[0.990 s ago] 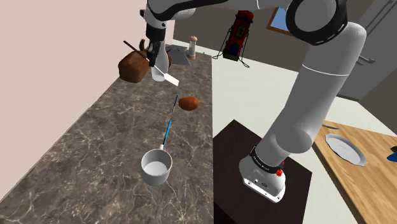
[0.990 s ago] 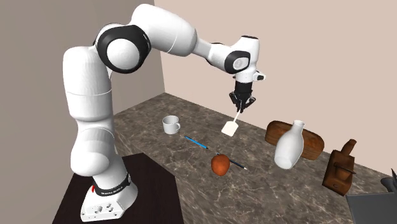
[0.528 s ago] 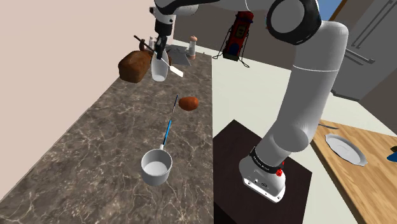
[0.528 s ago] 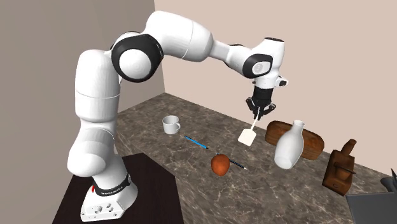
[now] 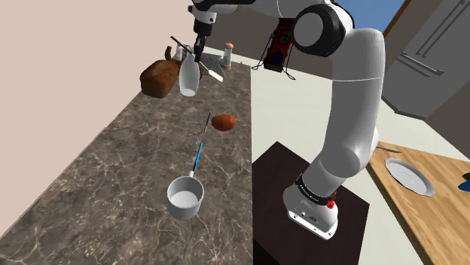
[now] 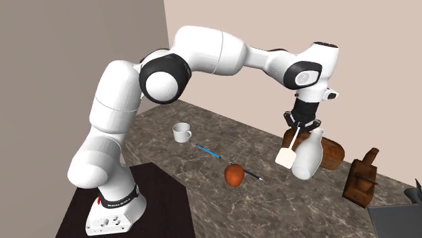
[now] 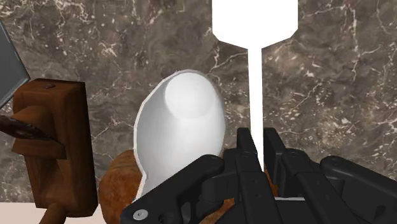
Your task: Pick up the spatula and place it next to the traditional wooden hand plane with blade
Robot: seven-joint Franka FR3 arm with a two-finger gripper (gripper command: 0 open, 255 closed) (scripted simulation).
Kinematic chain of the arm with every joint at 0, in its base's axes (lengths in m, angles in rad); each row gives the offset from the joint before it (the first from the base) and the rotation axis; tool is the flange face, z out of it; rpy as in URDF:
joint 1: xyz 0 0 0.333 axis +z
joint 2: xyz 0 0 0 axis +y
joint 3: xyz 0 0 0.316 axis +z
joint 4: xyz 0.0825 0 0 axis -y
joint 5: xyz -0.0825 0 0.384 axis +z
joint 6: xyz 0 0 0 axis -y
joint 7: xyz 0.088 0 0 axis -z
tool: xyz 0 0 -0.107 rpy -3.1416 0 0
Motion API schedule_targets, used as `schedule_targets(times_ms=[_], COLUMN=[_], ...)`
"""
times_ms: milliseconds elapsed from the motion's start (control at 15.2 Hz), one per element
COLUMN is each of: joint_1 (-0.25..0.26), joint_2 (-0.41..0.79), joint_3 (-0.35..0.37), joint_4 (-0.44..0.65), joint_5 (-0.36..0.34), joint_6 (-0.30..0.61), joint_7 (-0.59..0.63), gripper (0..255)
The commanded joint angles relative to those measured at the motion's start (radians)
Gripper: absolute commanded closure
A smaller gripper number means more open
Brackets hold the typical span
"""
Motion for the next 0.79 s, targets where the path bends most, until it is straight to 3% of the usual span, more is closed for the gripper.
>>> schedule_targets(times_ms=[0,66,726], joint_1=[-0.027,-0.048,-0.047], joint_2=[0.07,0.13,0.139], joint_3=[-0.007,-0.011,-0.01], joint_4=[0.107,0.206,0.086], joint_5=[0.005,0.009,0.011], joint_6=[-0.039,-0.079,0.05], joint_7=[-0.033,-0.056,-0.062], gripper=[255,255,255])
